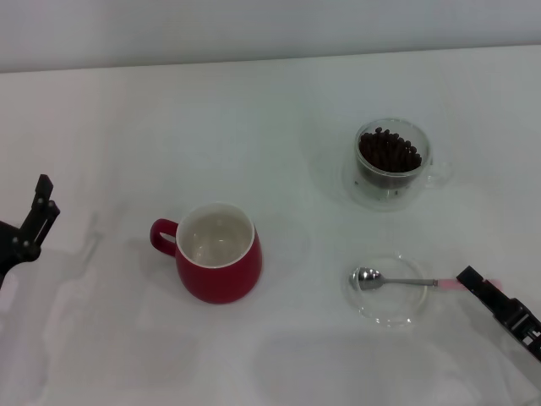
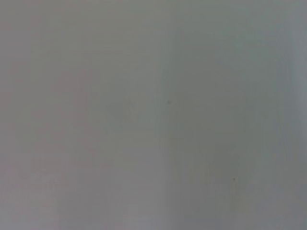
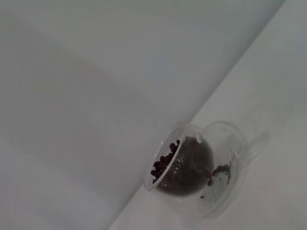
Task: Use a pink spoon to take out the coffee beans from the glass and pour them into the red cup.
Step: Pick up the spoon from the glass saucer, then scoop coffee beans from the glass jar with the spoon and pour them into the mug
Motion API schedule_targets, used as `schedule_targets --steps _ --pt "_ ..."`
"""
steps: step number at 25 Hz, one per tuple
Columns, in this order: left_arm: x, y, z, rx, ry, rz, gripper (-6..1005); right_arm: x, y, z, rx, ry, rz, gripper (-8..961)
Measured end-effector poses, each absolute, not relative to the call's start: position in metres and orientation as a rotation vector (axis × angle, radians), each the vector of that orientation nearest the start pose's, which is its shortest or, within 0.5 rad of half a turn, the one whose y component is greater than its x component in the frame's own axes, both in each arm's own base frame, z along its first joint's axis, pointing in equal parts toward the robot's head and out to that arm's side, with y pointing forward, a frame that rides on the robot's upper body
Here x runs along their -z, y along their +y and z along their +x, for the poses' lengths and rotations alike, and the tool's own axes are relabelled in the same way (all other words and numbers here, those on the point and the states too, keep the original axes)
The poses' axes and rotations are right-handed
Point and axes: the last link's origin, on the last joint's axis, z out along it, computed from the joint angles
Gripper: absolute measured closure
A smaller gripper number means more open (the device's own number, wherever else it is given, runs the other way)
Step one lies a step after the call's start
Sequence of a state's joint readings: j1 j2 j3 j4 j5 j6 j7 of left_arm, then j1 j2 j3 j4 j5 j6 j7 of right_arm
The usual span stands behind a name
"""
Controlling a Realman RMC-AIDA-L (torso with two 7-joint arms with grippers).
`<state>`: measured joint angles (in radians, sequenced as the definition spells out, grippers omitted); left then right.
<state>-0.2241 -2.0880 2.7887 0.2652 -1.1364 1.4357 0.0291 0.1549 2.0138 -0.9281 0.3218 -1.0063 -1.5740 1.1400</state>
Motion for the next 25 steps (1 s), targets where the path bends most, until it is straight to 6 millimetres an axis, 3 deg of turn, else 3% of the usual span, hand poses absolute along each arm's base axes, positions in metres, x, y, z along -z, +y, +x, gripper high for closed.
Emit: schedule_targets --steps 3,9,18,22,25 --pt "0.045 0.240 -0.323 0.739 -0.404 -1.675 137 0.049 0.138 0.376 -1.226 1.668 -1.487 749" --pt "0.045 0.240 -0.324 0.738 -0.405 -1.674 138 0.045 0.139 0.374 -1.267 1.658 -1.494 808" --pt "0.044 0.237 -0.326 0.735 -0.405 -1.668 138 0.023 0.156 0.369 -1.391 1.600 -1.564 808" --pt "0.044 0.237 -0.326 0.735 -0.406 -1.668 138 0.004 0.174 0.364 -1.464 1.465 -1.611 809" --pt "0.044 0.237 -0.325 0.736 -0.404 -1.668 137 -0.018 0.200 0.355 -1.513 1.294 -1.690 809"
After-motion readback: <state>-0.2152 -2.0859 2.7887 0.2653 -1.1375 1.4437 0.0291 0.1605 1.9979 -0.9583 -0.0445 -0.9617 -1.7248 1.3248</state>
